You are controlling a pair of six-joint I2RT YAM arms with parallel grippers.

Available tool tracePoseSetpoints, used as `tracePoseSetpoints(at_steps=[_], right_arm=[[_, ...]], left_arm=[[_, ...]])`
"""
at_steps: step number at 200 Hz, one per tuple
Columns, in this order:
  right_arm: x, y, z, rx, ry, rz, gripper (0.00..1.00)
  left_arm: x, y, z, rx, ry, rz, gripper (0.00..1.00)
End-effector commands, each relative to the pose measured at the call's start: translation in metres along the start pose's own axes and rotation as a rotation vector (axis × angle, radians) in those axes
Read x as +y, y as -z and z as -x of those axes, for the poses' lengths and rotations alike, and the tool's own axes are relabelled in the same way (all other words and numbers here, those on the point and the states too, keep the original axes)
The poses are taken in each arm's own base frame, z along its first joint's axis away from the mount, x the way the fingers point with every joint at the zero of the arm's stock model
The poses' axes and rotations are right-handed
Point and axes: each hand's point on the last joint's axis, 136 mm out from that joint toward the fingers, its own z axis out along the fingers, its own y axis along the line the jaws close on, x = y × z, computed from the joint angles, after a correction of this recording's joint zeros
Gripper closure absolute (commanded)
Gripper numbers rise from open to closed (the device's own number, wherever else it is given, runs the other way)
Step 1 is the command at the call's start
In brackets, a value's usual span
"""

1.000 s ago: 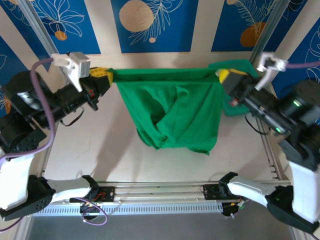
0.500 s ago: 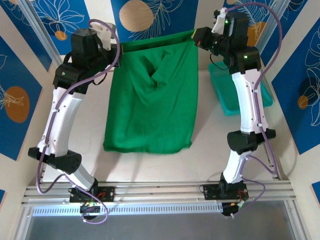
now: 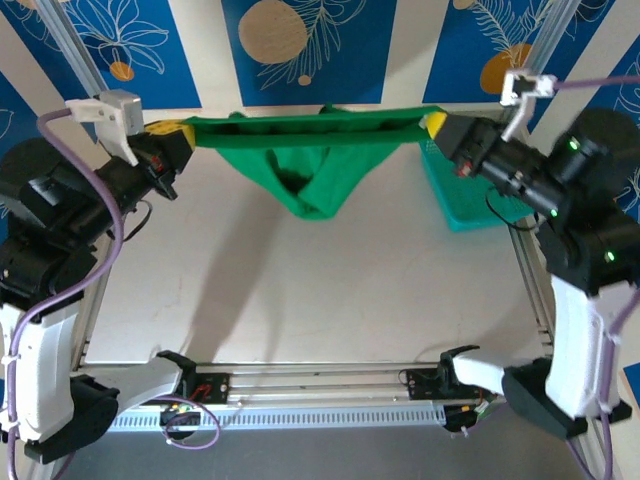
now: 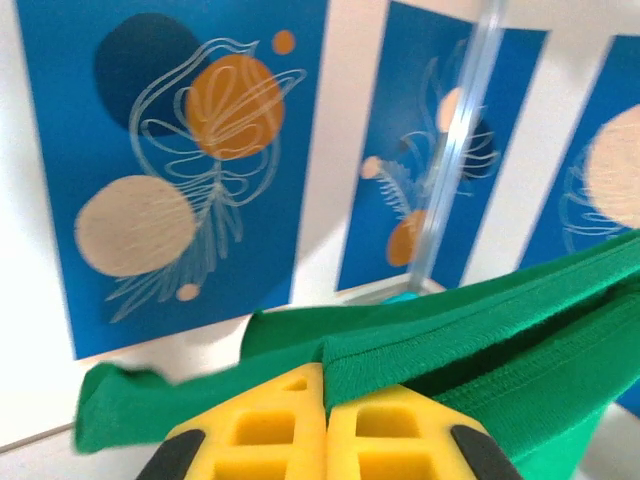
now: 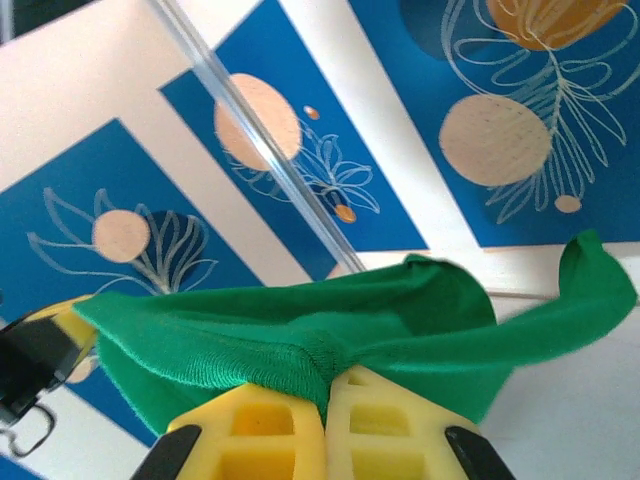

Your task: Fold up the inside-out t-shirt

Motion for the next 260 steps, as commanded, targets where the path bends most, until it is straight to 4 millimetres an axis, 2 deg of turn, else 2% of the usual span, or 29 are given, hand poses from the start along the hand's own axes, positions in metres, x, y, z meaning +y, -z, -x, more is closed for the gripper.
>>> tracePoseSetpoints(at_steps=[1, 23, 43, 69, 124, 144, 153, 167, 177, 181, 207, 224, 233, 245, 252, 255, 260], right_arm=[[-0.021, 0.017, 0.020, -0.133, 0.002, -0.139, 1.00], [-0.024, 0.015, 0.022, -0.132, 0.012, -0.158, 1.00], [-0.035, -0.003, 0.022, -0.109, 0.007, -0.163, 1.00], [-0.067, -0.047, 0.020, -0.058, -0.005, -0.193, 1.00], [-0.166, -0.151, 0.014, 0.053, -0.030, -0.324, 1.00], [-0.190, -0.176, 0.016, 0.070, -0.064, -0.321, 1.00], [-0.195, -0.184, 0.024, 0.056, -0.057, -0.315, 1.00], [-0.202, -0.198, 0.036, 0.035, -0.003, -0.298, 1.00], [-0.206, -0.200, 0.045, 0.018, 0.008, -0.291, 1.00], [-0.206, -0.198, 0.049, 0.011, 0.002, -0.283, 1.00], [-0.180, -0.174, 0.063, -0.007, -0.024, -0.207, 1.00], [-0.164, -0.157, 0.060, 0.012, 0.025, -0.217, 1.00], [-0.158, -0.147, 0.055, 0.015, 0.040, -0.226, 1.00], [-0.148, -0.130, 0.047, -0.006, 0.061, -0.220, 1.00], [-0.153, -0.126, 0.030, 0.002, 0.056, -0.227, 1.00], [-0.148, -0.118, 0.029, -0.013, 0.068, -0.220, 1.00], [-0.152, -0.112, 0.012, -0.002, 0.066, -0.224, 1.00]], left_arm=[[0.014, 0.008, -0.004, 0.011, 0.049, 0.077, 1.00], [0.007, 0.000, -0.010, 0.039, 0.075, 0.026, 1.00], [0.014, -0.016, -0.019, 0.066, 0.073, 0.037, 1.00], [0.039, -0.049, -0.036, 0.119, 0.033, 0.128, 1.00], [0.103, -0.132, -0.078, 0.245, -0.036, 0.287, 1.00], [0.120, -0.150, -0.076, 0.245, -0.056, 0.317, 1.00], [0.125, -0.155, -0.072, 0.239, -0.074, 0.330, 1.00], [0.122, -0.161, -0.056, 0.213, -0.108, 0.297, 1.00], [0.122, -0.164, -0.049, 0.216, -0.119, 0.275, 1.00], [0.121, -0.161, -0.040, 0.201, -0.123, 0.281, 1.00], [0.108, -0.147, -0.016, 0.159, -0.145, 0.254, 1.00], [0.088, -0.134, -0.020, 0.168, -0.195, 0.157, 1.00], [0.080, -0.121, -0.021, 0.166, -0.202, 0.137, 1.00], [0.076, -0.112, -0.045, 0.204, -0.178, 0.113, 1.00], [0.074, -0.106, -0.062, 0.222, -0.161, 0.106, 1.00], [0.074, -0.103, -0.070, 0.225, -0.155, 0.105, 1.00], [0.076, -0.098, -0.088, 0.244, -0.138, 0.110, 1.00]])
